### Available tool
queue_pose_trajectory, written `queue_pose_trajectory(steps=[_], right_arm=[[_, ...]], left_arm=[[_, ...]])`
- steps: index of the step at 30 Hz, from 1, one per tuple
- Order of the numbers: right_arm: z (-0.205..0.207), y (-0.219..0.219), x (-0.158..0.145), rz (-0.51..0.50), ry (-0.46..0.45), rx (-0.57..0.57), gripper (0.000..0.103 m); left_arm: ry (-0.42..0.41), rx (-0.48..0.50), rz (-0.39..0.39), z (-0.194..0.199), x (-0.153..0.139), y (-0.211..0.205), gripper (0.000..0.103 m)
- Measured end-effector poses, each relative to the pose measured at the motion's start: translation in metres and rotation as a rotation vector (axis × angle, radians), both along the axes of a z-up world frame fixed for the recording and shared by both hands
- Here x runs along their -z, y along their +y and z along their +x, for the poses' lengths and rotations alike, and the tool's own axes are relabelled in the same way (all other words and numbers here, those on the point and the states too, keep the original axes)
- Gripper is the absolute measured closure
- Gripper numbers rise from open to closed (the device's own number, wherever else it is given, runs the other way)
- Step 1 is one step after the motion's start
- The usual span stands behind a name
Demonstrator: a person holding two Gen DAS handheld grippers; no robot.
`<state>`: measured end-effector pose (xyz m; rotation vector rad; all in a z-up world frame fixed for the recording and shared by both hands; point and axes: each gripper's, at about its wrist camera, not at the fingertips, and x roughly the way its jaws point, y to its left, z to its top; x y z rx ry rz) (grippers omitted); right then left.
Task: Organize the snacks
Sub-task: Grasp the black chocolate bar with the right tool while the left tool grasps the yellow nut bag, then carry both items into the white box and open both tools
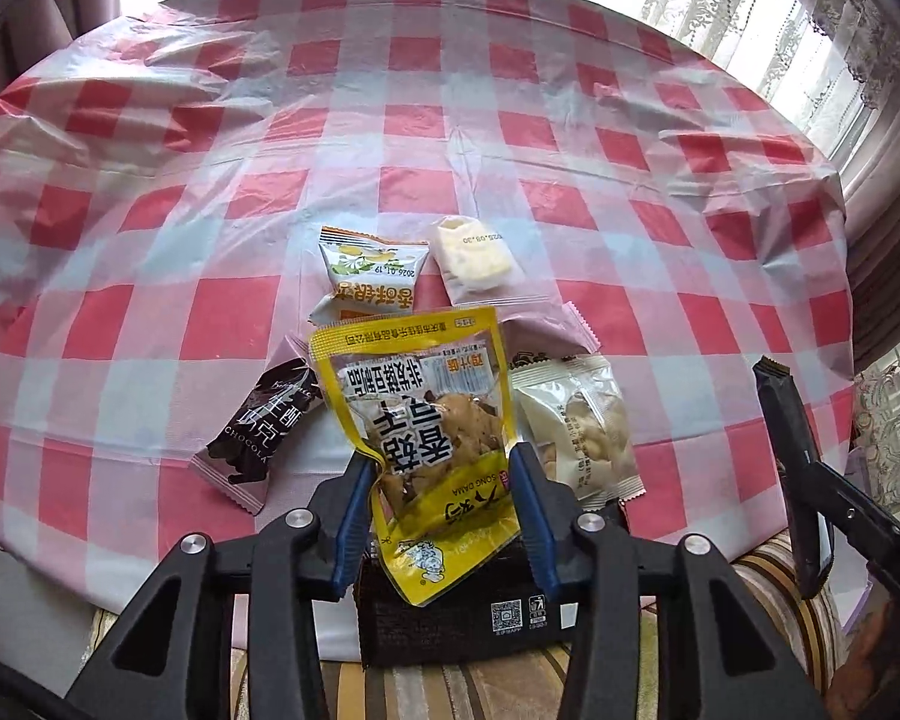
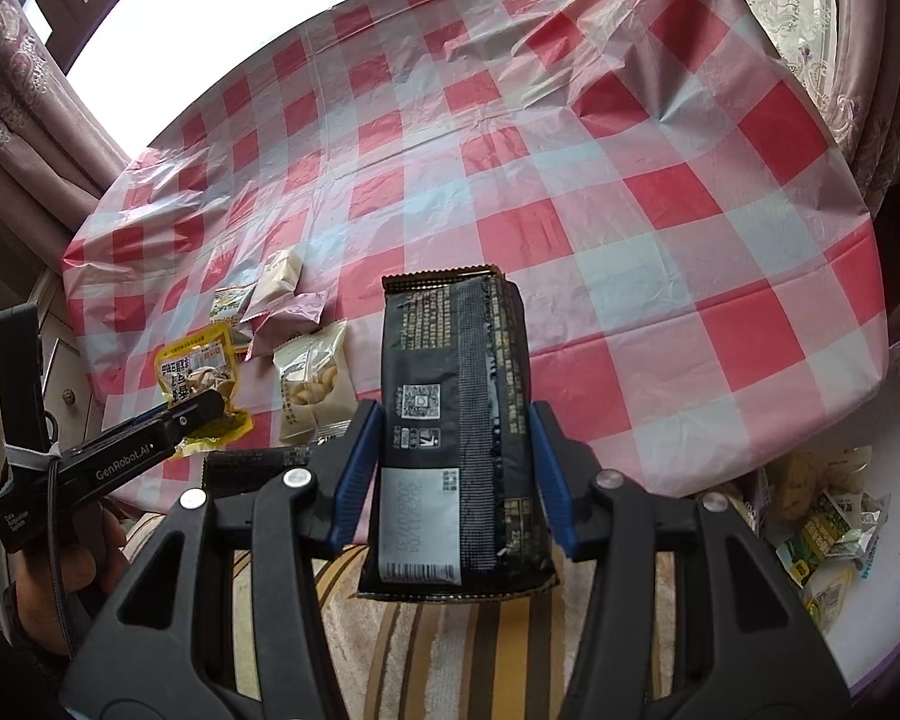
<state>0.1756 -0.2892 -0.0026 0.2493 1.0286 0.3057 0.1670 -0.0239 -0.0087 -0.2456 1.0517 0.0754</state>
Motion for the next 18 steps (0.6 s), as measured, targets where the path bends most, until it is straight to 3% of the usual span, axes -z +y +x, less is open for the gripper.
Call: queue_pose_trajectory(steps=[4,9,18], right_arm=[[-0.007,-0.022,-0.004,0.020,-0.005,0.038,0.050],[-0.017,-0.057,-0.006,0.045,-0.005,0.103,0.050],[-0.043,-0.150,0.004,0.039,0.006,0.293,0.050]], left_arm=[[-0.062,0.051,-0.002,0.005,-0.019,-0.026,0.059],[-0.093,0.203,-0.051,0.012,-0.035,-0.081,0.059],[-0.053,0.526,-0.169,0.016,-0.036,-0.211,0.058]])
